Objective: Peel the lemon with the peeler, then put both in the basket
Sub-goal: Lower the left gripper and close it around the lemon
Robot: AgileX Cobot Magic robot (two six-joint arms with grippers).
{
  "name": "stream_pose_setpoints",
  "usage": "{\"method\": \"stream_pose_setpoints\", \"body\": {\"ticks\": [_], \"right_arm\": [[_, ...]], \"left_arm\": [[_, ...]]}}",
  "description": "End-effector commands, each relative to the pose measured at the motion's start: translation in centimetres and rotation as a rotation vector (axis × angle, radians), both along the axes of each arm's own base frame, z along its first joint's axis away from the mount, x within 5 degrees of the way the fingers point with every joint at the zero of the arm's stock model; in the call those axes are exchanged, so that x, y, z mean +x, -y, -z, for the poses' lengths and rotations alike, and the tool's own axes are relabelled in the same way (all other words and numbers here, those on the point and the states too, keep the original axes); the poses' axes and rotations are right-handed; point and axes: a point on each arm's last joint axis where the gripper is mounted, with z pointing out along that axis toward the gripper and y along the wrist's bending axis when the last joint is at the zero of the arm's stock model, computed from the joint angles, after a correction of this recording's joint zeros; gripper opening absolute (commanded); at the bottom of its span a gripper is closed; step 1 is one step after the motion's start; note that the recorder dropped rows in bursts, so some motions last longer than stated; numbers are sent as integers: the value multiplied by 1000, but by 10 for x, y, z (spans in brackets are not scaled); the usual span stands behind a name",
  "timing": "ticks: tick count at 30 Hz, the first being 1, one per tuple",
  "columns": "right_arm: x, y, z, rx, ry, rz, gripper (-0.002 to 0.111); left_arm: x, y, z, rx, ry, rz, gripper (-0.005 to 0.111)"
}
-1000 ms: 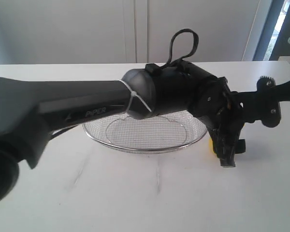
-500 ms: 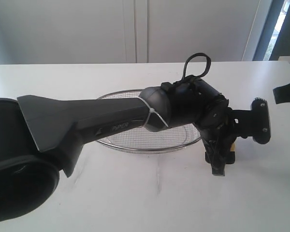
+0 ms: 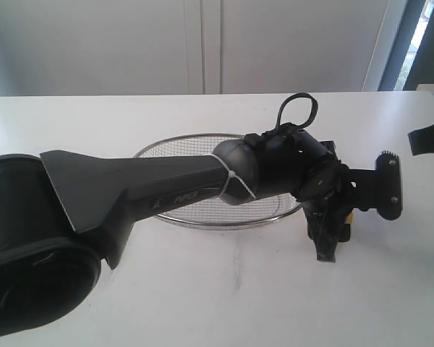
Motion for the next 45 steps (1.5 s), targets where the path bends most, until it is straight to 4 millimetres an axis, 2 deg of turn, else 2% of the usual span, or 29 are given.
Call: {"method": "stream_pose_setpoints", "body": {"ticks": [1,2,3,6,10,12,13,15,16,22,32,35,38,43,44,45], "right_arm": [[-1,2,-3,-2,20,4,0],[-1,2,-3,-2,20,4,0],[-1,2,-3,-2,20,4,0],[-1,2,-3,-4,20,3,0],[-1,2,-3,-4,20,3,0],[-1,2,-3,-3,21,1,0],[-1,2,-3,-3,21,1,0],[-1,2,-3,-3,21,1,0],[-1,2,-3,-3,21,1,0],[-1,2,-3,-3,21,1,0],[-1,2,-3,-3,21,1,0],[-1,2,-3,-3,21,1,0],[-1,2,-3,-2,23,0,0],[-1,1,-3,0,26,-3,0],[-1,2,-4,-2,29,-3,0],[-1,2,-5,-3,32,-3,0]], "left_arm": [[-5,-1,14,49,-60,-16,53],[-5,-1,14,48,-59,-16,48],[-4,-1,14,45,-58,-16,39],[-5,-2,12,45,-58,-16,29],[-13,-4,5,80,-101,-19,27],[-14,-4,5,84,-105,-18,39],[-14,-4,5,89,-107,-18,54],[-14,-4,6,91,-108,-18,75],[-14,-4,6,91,-108,-18,78],[-13,-1,14,79,-102,-16,79],[-11,0,16,65,-81,-9,78],[-11,0,16,66,-81,-9,69],[-11,0,16,66,-80,-8,46],[-12,-1,1,42,-67,-7,5],[-12,-1,-2,41,-66,-7,0],[-12,-2,-6,37,-64,-8,0]]}}
